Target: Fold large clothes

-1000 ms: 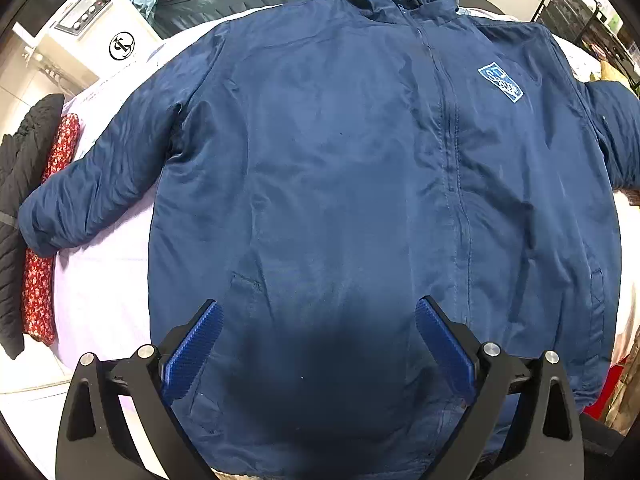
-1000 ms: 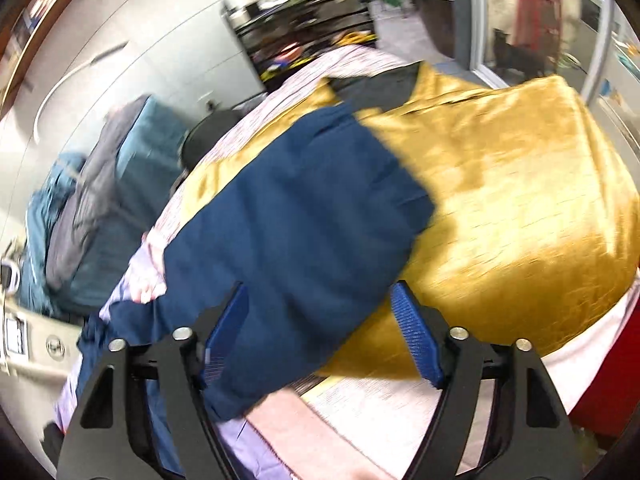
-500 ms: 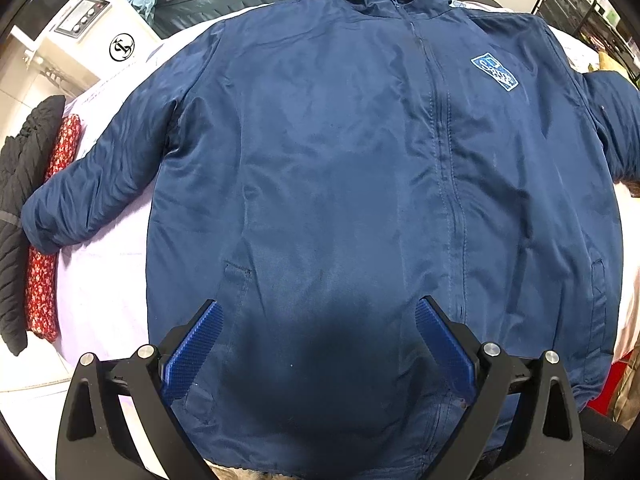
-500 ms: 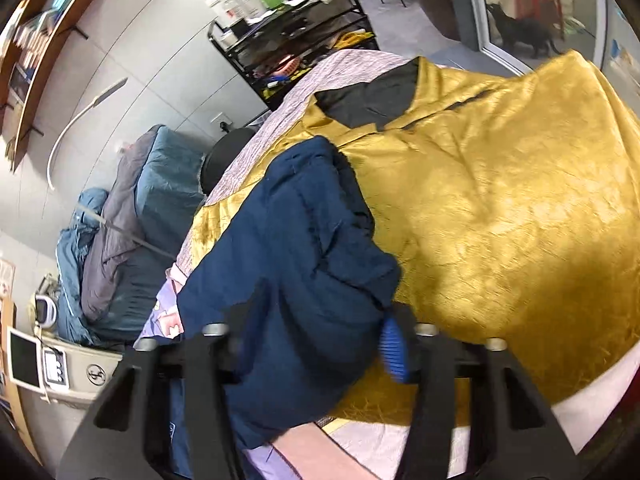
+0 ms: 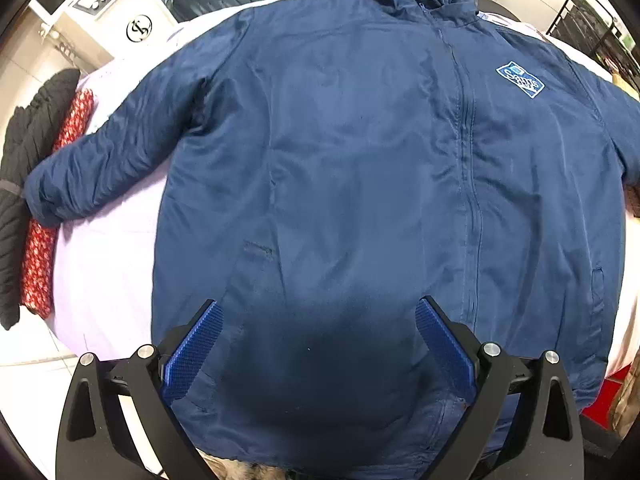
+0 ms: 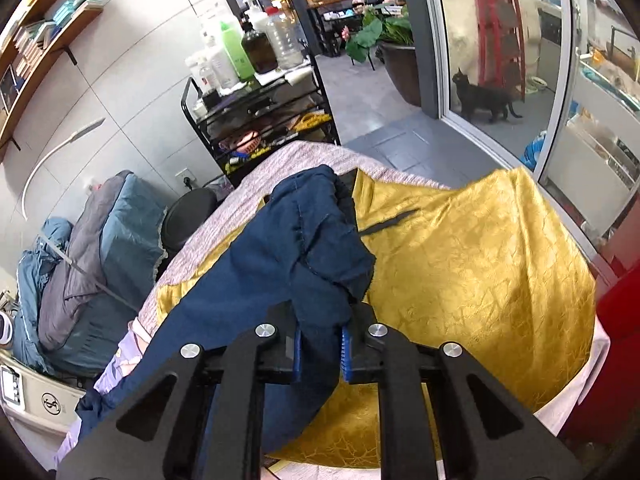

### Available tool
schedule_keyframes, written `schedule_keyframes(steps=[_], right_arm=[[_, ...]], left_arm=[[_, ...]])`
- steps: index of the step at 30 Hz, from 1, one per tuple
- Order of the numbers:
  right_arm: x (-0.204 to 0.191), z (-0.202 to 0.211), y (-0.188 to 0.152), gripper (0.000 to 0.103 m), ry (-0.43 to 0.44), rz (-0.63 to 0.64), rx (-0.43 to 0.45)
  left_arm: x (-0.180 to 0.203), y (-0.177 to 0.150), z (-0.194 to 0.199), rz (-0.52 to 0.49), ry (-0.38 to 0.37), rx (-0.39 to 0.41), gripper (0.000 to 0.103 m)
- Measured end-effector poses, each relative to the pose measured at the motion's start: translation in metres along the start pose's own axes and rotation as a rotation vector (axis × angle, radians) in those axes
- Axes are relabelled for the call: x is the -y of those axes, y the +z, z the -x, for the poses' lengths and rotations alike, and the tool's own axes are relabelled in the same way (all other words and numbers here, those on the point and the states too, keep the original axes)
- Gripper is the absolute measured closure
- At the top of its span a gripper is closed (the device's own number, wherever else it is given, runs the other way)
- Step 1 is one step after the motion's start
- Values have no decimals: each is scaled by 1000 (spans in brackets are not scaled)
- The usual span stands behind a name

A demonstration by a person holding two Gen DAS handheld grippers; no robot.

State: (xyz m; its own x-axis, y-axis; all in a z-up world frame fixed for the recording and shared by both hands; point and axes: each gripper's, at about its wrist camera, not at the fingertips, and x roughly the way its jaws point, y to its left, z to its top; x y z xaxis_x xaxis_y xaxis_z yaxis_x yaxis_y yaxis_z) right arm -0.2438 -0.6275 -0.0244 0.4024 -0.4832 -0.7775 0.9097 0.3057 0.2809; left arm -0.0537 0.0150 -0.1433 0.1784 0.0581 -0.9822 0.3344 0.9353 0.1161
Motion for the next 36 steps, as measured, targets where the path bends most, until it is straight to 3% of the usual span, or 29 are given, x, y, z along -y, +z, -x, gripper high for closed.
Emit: schedule_keyframes(steps=[10, 17, 23, 27, 32, 36], right_arm=[[-74, 20, -20, 89, 156, 152, -8], [-183, 40, -65, 89, 352, 364, -87], [-304, 41, -149, 89, 554, 531, -255], [-388, 48, -223, 89, 662, 661, -358], [-462, 55, -318, 89, 733, 791, -483], [-503, 48, -389, 89, 731, 879, -562]], left_arm=[[2, -2, 1, -27, 15, 14, 8], [-17, -16, -2, 8, 29, -5, 8], [-48, -20, -6, 80, 26, 2, 8], [-64, -16, -6, 61, 99, 36, 8], [-90, -11, -13, 113, 79, 34, 8], [-100, -12, -23, 140, 73, 11, 8]])
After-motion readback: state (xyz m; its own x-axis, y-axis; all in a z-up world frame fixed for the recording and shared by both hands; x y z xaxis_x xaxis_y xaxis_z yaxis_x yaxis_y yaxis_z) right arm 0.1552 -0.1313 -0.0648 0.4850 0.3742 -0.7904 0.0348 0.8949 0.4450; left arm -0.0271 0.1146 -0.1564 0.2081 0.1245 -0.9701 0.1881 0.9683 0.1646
